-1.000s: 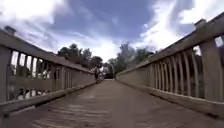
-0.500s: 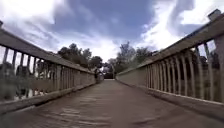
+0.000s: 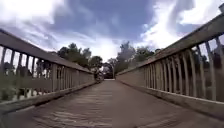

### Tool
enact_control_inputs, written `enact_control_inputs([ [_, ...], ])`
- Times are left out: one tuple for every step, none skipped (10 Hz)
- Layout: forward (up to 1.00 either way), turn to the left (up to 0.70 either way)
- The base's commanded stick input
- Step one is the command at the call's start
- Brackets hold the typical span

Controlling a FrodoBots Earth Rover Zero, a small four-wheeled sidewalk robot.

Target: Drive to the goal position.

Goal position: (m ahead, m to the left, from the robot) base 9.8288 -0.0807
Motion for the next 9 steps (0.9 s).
enact_control_inputs([
  [0.45,0.00],
  [0.45,0.00],
  [0.45,0.00],
  [0.45,0.00],
  [0.45,0.00],
  [0.45,0.00],
  [0.45,0.00],
  [0.45,0.00],
  [0.45,0.01],
])
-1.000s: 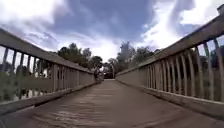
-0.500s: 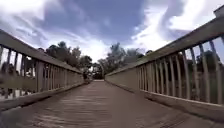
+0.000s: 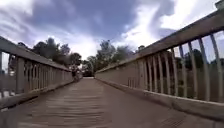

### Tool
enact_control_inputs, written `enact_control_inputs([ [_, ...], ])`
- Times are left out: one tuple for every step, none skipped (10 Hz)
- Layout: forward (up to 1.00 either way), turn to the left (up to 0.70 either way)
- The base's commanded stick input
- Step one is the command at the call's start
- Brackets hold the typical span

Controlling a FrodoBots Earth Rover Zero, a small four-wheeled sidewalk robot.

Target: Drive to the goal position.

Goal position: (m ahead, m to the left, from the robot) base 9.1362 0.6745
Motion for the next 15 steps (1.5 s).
enact_control_inputs([
  [0.45,0.09],
  [0.45,0.27],
  [0.45,0.27],
  [0.45,0.27],
  [0.45,0.27],
  [0.45,0.27],
  [0.45,0.25],
  [0.45,0.00],
  [0.45,0.00],
  [0.45,0.00],
  [0.45,0.00],
  [0.45,0.00],
  [0.45,0.00],
  [0.45,0.00],
  [0.45,0.00],
])
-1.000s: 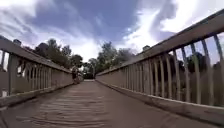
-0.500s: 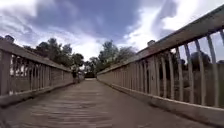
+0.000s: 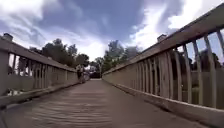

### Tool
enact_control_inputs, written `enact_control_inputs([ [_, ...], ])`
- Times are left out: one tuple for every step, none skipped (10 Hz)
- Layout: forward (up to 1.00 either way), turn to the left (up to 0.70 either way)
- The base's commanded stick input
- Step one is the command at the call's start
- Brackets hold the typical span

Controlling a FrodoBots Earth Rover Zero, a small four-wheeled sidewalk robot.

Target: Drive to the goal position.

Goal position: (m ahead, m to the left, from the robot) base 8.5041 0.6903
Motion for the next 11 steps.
enact_control_inputs([
  [0.45,0.00],
  [0.45,0.00],
  [0.45,0.00],
  [0.45,0.00],
  [0.45,0.00],
  [0.45,0.00],
  [0.45,0.00],
  [0.45,0.02],
  [0.45,0.14],
  [0.45,0.26],
  [0.45,0.27],
])
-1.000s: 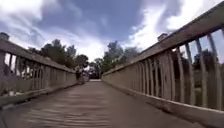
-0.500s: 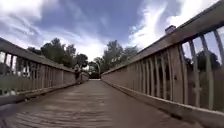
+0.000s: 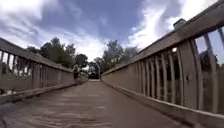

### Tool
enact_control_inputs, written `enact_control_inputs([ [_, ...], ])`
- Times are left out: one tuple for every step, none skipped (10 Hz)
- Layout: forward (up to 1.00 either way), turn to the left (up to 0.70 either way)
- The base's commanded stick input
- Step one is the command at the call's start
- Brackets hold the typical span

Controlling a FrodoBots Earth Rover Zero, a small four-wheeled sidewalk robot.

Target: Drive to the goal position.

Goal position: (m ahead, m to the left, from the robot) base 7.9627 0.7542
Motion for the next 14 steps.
enact_control_inputs([
  [0.45,0.27],
  [0.45,0.27],
  [0.45,0.27],
  [0.45,0.27],
  [0.45,0.27],
  [0.45,0.06],
  [0.45,0.00],
  [0.45,0.00],
  [0.45,0.00],
  [0.45,0.00],
  [0.45,0.00],
  [0.45,0.00],
  [0.45,0.00],
  [0.45,0.00],
])
